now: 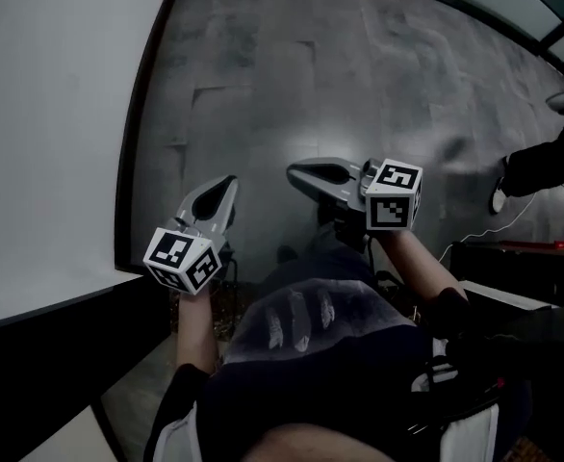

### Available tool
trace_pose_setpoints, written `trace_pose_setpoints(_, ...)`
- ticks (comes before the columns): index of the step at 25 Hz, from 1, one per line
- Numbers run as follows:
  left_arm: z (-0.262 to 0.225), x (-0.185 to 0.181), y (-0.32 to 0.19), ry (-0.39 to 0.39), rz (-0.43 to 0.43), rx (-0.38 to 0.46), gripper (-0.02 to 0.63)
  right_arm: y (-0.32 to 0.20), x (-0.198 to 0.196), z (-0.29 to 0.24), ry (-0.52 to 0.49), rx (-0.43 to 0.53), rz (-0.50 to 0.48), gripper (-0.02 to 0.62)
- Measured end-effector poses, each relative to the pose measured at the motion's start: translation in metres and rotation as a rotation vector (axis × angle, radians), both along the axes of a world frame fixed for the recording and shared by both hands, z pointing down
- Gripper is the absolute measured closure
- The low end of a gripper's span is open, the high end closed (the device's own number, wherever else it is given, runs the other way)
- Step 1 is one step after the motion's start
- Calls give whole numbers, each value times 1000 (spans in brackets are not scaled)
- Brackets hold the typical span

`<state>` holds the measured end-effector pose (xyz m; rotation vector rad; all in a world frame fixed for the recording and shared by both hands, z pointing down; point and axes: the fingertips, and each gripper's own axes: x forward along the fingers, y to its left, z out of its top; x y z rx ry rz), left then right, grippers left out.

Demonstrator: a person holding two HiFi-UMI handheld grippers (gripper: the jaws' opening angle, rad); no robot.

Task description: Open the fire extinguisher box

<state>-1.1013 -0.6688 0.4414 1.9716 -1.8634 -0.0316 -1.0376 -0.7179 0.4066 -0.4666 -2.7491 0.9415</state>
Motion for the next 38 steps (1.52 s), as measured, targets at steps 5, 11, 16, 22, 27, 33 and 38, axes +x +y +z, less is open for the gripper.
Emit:
trace_pose_setpoints(5, 5, -4, -37, -35, -17, -54, 604, -44, -3, 8, -24, -30, -6, 595)
trace_pose_setpoints(11, 4, 33, -128, -173, 63, -133, 604, -140, 30, 17, -62, -76, 35, 595)
trace_pose_setpoints(16, -13, 36, -197, -216, 24, -138, 604, -214, 50, 16, -70, -86, 28, 595)
trace_pose_setpoints(22, -3, 21, -245, -122, 0, -186, 604, -278, 36, 16, -65, -138, -6, 595)
trace_pose_setpoints(27, 12, 3, -264, -100, -22, -202, 604, -296, 24, 19, -79, -176, 3, 595)
trace_pose_setpoints(33, 0, -39, -325, -115, -6, -117, 604, -328, -16, 4, -75, -25, -29, 595)
trace_pose_setpoints(38, 3, -89, -382, -90, 55, -76, 604, -379, -77, -12, -84, 37, -18, 595)
